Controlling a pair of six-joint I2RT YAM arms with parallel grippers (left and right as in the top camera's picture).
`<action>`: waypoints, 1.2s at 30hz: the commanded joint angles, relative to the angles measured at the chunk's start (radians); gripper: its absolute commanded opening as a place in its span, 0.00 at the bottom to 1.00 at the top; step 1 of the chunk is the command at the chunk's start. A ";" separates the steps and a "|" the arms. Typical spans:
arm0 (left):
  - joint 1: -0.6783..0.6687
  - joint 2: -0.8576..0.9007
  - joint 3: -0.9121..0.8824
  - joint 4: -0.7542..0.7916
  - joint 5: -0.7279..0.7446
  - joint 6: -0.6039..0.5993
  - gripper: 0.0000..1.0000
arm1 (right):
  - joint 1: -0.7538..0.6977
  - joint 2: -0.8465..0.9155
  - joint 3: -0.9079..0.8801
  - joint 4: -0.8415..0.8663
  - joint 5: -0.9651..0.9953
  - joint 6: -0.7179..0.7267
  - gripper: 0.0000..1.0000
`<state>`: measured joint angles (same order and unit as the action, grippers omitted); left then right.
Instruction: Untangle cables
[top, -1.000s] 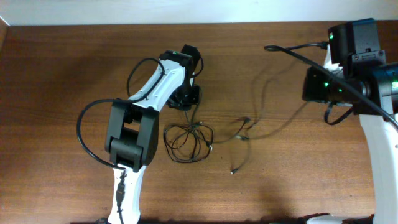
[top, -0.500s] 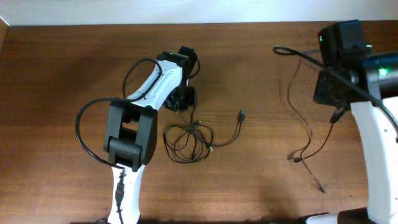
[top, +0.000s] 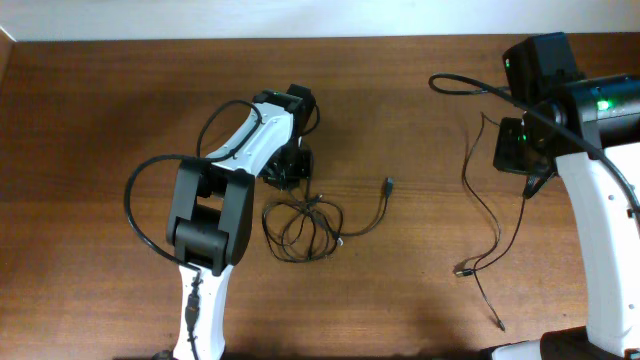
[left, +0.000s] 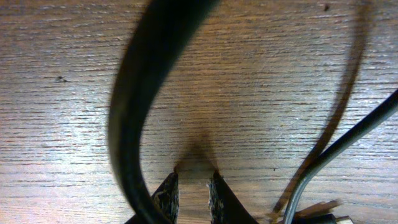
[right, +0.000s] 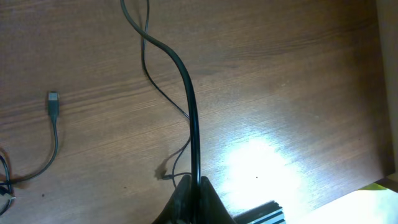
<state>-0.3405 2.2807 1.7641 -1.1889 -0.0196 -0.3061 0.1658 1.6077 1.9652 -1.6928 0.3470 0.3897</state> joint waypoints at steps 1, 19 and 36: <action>0.005 -0.003 -0.010 -0.001 -0.010 0.008 0.18 | -0.004 0.003 -0.005 -0.006 -0.007 0.008 0.05; 0.005 -0.003 -0.010 0.009 -0.011 0.008 0.99 | -0.404 0.005 -0.096 0.424 0.090 0.011 0.04; 0.005 -0.003 -0.010 0.009 -0.011 0.008 0.99 | -0.454 0.006 -0.574 0.651 -0.205 0.011 0.68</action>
<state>-0.3389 2.2780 1.7641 -1.1858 -0.0154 -0.2981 -0.2867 1.6173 1.4258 -1.0702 0.1677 0.3939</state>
